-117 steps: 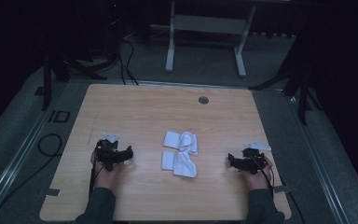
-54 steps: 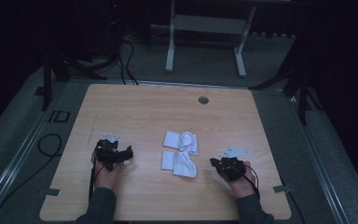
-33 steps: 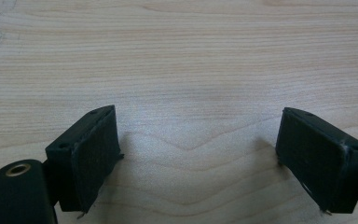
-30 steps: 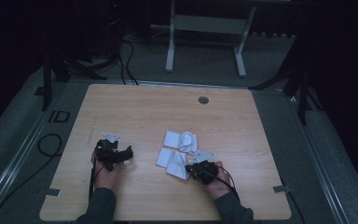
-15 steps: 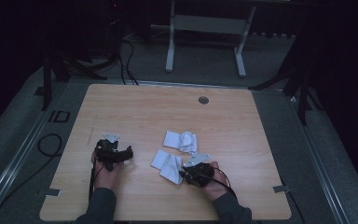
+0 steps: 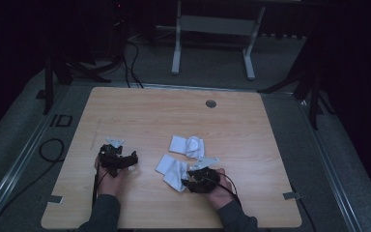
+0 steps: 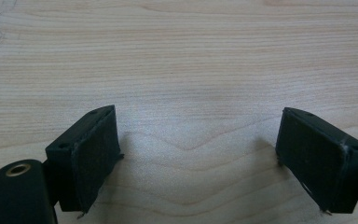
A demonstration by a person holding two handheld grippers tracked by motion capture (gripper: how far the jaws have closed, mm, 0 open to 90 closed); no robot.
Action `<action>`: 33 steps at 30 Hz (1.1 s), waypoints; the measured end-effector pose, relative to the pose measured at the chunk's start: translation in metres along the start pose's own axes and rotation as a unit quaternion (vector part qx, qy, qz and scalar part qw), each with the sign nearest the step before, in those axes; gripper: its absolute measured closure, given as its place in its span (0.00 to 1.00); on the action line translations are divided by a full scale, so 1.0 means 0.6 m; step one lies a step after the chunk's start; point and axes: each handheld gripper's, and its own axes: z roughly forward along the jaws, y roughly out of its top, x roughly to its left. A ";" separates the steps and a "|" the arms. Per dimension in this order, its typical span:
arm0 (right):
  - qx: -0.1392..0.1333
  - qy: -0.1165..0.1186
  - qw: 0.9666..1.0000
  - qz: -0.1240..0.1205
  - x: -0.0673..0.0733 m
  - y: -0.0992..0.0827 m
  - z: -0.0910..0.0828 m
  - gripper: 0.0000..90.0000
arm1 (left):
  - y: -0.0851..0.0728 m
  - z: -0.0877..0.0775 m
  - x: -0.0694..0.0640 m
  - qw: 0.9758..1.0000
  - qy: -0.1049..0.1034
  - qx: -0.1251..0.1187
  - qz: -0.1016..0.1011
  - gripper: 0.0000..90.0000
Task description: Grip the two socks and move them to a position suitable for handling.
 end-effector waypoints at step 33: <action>-0.058 0.007 0.998 -0.012 -0.010 0.022 -0.106 0.96 | 0.000 0.000 0.000 1.000 0.000 0.000 0.000 0.15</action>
